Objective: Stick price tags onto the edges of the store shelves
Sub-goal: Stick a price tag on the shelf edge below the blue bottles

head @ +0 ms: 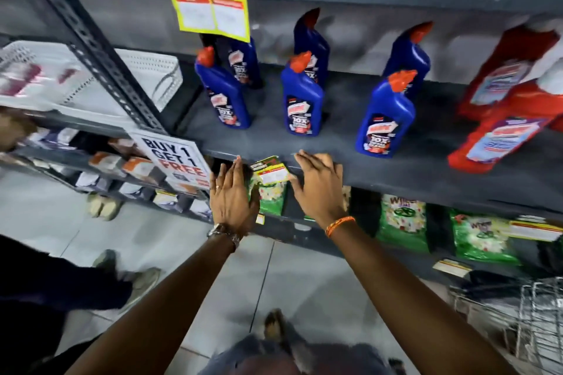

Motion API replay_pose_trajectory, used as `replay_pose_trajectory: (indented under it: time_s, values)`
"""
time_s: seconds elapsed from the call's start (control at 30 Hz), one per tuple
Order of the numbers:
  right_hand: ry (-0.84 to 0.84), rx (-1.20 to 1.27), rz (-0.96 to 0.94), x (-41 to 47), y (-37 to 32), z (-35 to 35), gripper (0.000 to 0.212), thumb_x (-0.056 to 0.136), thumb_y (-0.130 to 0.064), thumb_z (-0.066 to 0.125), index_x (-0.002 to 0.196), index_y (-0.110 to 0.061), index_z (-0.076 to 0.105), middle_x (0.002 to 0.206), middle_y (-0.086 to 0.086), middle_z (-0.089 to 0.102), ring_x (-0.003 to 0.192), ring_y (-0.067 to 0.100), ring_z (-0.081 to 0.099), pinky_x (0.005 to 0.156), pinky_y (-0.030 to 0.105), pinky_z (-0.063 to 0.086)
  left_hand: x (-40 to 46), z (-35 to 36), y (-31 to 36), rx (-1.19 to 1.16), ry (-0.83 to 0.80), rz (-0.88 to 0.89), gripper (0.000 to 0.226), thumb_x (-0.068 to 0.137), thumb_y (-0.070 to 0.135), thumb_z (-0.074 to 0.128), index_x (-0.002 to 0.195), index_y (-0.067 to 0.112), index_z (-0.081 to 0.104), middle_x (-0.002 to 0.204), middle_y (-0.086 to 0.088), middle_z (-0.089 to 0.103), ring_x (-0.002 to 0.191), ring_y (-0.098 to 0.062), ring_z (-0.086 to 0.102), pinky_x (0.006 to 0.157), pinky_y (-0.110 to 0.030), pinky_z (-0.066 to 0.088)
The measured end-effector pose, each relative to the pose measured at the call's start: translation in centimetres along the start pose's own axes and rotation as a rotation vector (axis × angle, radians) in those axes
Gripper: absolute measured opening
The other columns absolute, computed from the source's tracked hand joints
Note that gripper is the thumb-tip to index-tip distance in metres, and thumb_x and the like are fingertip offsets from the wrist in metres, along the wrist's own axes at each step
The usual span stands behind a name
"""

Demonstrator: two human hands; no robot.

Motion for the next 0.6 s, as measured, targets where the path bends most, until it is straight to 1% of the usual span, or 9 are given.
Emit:
replay_pose_trajectory:
  time_s: [0.07, 0.13, 0.17, 0.23, 0.3, 0.37, 0.47, 0.57, 0.6]
  values:
    - [-0.016, 0.012, 0.020, 1.4, -1.2, 1.0, 0.052, 0.087, -0.038, 0.067, 0.135, -0.017, 0.061, 0.140, 0.000, 0.062, 0.126, 0.028, 0.049, 0.094, 0.044, 0.037, 0.7, -0.3, -1.2, -0.053, -0.052, -0.113, 0.082, 0.086, 0.039, 0.059, 0.158, 0.009, 0.034, 0.150, -0.019, 0.055, 0.144, -0.041, 0.044, 0.119, -0.053, 0.033]
    - [-0.039, 0.042, 0.049, 2.6, -1.9, 1.7, 0.052, 0.087, -0.040, 0.068, 0.135, -0.019, 0.062, 0.140, -0.001, 0.061, 0.128, 0.028, 0.046, 0.094, 0.045, 0.035, 1.8, 1.4, -2.9, -0.160, -0.139, -0.281, 0.065, 0.094, 0.040, 0.060, 0.150, 0.009, 0.045, 0.140, -0.021, 0.062, 0.132, -0.044, 0.055, 0.108, -0.050, 0.041]
    - [-0.057, 0.053, 0.064, 3.1, -2.2, 2.0, 0.052, 0.088, -0.041, 0.068, 0.135, -0.020, 0.062, 0.140, -0.002, 0.060, 0.128, 0.028, 0.044, 0.095, 0.045, 0.034, 2.4, 2.0, -3.6, -0.282, -0.203, -0.388, 0.056, 0.096, 0.044, 0.059, 0.140, 0.010, 0.054, 0.133, -0.022, 0.066, 0.125, -0.044, 0.059, 0.103, -0.048, 0.046]
    - [-0.078, 0.054, 0.096, 4.0, -2.7, 2.3, 0.048, 0.088, -0.045, 0.068, 0.130, -0.023, 0.065, 0.134, -0.002, 0.057, 0.125, 0.028, 0.041, 0.093, 0.045, 0.033, 3.6, 3.5, -4.2, -0.678, -0.333, -0.562, 0.044, 0.091, 0.054, 0.058, 0.109, 0.016, 0.068, 0.115, -0.016, 0.071, 0.110, -0.036, 0.067, 0.099, -0.045, 0.052]
    - [-0.083, 0.044, 0.119, 4.8, -2.9, 2.5, 0.040, 0.087, -0.046, 0.069, 0.121, -0.026, 0.070, 0.126, -0.002, 0.056, 0.122, 0.029, 0.041, 0.091, 0.044, 0.033, 3.9, 4.6, -3.9, -1.007, -0.359, -0.623, 0.023, 0.095, 0.040, 0.063, 0.087, 0.019, 0.069, 0.093, -0.003, 0.071, 0.084, -0.022, 0.064, 0.085, -0.039, 0.053]
    - [-0.096, 0.047, 0.140, 5.4, -3.1, 2.6, 0.034, 0.086, -0.045, 0.071, 0.115, -0.028, 0.074, 0.121, -0.002, 0.056, 0.119, 0.028, 0.042, 0.088, 0.043, 0.032, 4.4, 5.7, -3.8, -1.174, -0.308, -0.604, 0.016, 0.096, 0.020, 0.068, 0.081, 0.017, 0.072, 0.074, 0.005, 0.069, 0.067, -0.014, 0.055, 0.068, -0.033, 0.044]
    - [-0.092, 0.028, 0.146, 5.9, -3.3, 2.8, 0.025, 0.084, -0.044, 0.073, 0.105, -0.030, 0.078, 0.115, -0.004, 0.054, 0.115, 0.027, 0.042, 0.083, 0.039, 0.028, 4.5, 6.0, -4.1, -1.157, -0.281, -0.576, 0.012, 0.083, 0.024, 0.073, 0.076, 0.015, 0.071, 0.075, -0.002, 0.063, 0.067, -0.015, 0.048, 0.061, -0.028, 0.040]
    - [-0.072, 0.024, 0.158, 6.1, -3.4, 3.0, 0.020, 0.082, -0.039, 0.077, 0.097, -0.027, 0.080, 0.110, -0.002, 0.053, 0.110, 0.027, 0.042, 0.080, 0.037, 0.027, 4.8, 6.5, -5.0, -1.138, -0.266, -0.607, 0.011, 0.084, 0.017, 0.078, 0.076, 0.013, 0.071, 0.064, 0.009, 0.067, 0.062, -0.012, 0.052, 0.060, -0.025, 0.046]
    - [-0.066, 0.021, 0.165, 6.1, -3.4, 3.0, 0.019, 0.081, -0.038, 0.078, 0.095, -0.025, 0.081, 0.110, -0.001, 0.053, 0.109, 0.027, 0.042, 0.080, 0.037, 0.027, 4.9, 6.4, -5.0, -1.134, -0.257, -0.609, 0.011, 0.086, 0.014, 0.079, 0.080, 0.009, 0.072, 0.066, 0.008, 0.069, 0.063, -0.013, 0.054, 0.060, -0.023, 0.048]
Point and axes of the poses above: each hand's wrist, its own x-axis towards the middle knuckle, its own z-axis out of the palm, y = z × x, the point moved 3 cm from there along x, towards the middle knuckle
